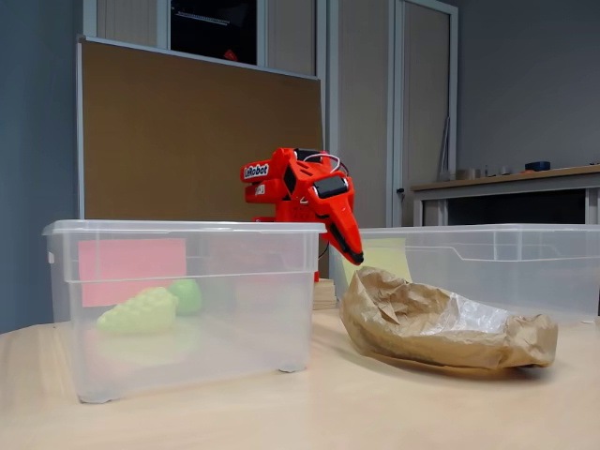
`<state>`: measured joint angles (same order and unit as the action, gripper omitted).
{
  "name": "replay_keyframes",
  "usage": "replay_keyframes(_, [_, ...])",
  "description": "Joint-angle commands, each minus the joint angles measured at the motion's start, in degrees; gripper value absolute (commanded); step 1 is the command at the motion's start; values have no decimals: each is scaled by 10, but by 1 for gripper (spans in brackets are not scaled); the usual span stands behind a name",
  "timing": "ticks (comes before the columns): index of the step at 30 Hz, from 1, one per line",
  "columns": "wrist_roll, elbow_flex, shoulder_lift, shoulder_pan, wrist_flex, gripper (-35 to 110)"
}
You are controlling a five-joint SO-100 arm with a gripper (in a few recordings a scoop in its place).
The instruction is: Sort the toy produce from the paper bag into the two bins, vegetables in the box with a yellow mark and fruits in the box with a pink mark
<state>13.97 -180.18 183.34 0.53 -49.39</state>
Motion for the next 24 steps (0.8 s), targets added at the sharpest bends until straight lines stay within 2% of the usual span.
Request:
replay_keyframes(1, [-39, 2, 55, 25, -83, 0])
replay_keyframes(9, [-78, 2, 73, 45, -200, 0])
replay_keyframes(11, [-102, 2, 71, 55, -200, 0])
replay_keyframes(24, [-103, 2, 71, 74, -200, 0])
